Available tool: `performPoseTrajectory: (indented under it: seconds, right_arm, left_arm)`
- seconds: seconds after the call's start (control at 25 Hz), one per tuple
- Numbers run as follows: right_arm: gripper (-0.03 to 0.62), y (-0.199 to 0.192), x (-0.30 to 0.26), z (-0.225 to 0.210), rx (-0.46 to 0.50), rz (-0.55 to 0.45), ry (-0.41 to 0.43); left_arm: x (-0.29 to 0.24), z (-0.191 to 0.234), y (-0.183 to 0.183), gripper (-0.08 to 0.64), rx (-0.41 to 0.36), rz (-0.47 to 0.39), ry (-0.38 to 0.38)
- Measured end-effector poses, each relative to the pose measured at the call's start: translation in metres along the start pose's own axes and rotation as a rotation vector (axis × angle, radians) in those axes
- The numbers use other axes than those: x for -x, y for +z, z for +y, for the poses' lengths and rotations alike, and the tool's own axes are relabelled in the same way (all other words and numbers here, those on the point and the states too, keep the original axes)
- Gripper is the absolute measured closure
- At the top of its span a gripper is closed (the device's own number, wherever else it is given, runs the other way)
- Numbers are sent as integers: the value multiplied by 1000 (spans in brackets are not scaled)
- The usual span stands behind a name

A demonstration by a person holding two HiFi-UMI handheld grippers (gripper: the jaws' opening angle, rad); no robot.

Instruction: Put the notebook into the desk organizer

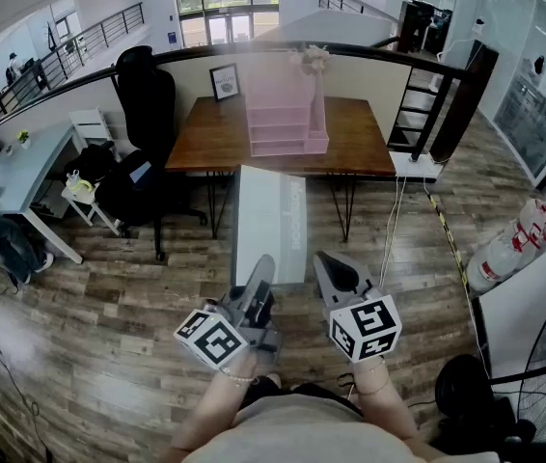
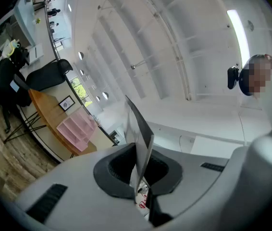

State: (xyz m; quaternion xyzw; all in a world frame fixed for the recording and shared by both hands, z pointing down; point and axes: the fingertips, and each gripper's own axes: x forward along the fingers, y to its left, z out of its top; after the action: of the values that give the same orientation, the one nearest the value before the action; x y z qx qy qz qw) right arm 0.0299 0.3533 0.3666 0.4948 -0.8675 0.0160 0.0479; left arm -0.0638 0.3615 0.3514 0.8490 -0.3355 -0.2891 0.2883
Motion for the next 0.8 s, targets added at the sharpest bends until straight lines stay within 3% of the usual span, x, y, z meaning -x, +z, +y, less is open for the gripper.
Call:
performPoseTrajectory:
  seconds: [0.2,0.36,0.8]
  right_arm:
    - [580,-11,0,2,-7,23,9]
    - [580,-7,-3,4,41,29,6]
    - [580,1,-7,14,15,-34,30]
  left_arm:
    - [-2,2,-3,546,11,-4,1]
    - [-1,8,0,546,7,3,14]
    - [3,20,9,546,3,-4,23]
